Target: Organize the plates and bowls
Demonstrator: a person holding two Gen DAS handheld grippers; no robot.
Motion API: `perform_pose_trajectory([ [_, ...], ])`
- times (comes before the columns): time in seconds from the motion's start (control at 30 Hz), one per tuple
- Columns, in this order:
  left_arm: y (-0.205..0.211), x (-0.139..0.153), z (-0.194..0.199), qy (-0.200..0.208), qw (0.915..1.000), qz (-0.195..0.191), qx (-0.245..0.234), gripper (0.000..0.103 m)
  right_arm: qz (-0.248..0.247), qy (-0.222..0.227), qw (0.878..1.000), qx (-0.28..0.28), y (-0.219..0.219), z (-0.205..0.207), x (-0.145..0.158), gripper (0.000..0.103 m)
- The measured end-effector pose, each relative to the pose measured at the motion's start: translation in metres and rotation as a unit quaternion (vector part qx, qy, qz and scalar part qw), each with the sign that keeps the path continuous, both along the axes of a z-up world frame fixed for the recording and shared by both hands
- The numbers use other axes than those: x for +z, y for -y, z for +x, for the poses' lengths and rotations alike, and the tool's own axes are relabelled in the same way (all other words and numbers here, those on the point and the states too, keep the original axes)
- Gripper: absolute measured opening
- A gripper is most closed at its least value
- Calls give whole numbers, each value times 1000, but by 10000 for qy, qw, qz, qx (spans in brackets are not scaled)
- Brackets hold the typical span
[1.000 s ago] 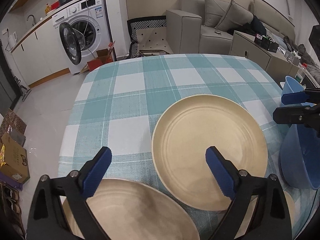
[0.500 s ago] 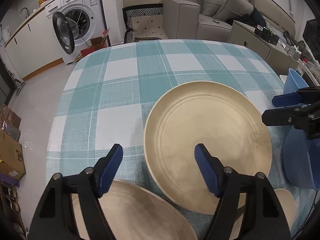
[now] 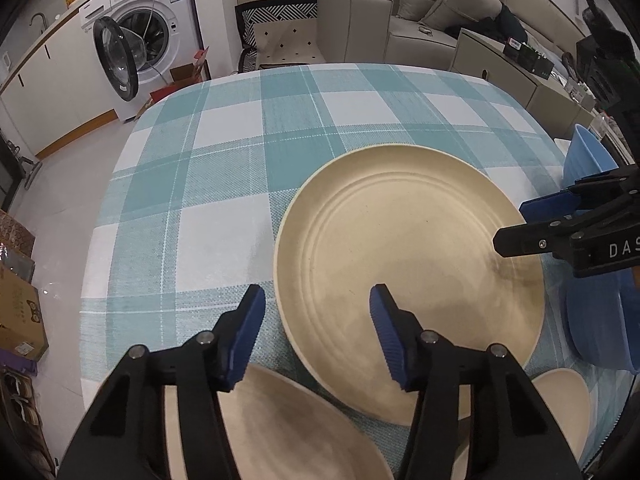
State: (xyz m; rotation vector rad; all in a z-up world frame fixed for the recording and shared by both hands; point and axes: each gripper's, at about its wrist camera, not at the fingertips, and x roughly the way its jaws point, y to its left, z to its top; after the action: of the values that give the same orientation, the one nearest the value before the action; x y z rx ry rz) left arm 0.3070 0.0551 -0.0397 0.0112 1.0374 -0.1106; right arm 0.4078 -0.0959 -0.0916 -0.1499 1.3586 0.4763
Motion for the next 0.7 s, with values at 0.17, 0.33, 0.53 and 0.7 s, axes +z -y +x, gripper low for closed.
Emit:
perform_pose_trajectory([
  [0.17, 1, -2, -1, -3, 10000, 33, -1, 46, -96, -4, 9999, 40, -4, 1, -3, 51],
  [0.33, 1, -2, -2, 20, 10000, 80, 19, 42, -185, 27, 9998, 31, -3, 0, -4, 43],
  [0.53, 1, -2, -1, 45, 9998, 181, 92, 33, -359, 138, 9992, 66, -5, -1, -5, 35],
  [0.7, -3, -1, 0, 47, 9998, 132, 157, 32, -418, 274, 9987, 17, -2, -2, -3, 23],
])
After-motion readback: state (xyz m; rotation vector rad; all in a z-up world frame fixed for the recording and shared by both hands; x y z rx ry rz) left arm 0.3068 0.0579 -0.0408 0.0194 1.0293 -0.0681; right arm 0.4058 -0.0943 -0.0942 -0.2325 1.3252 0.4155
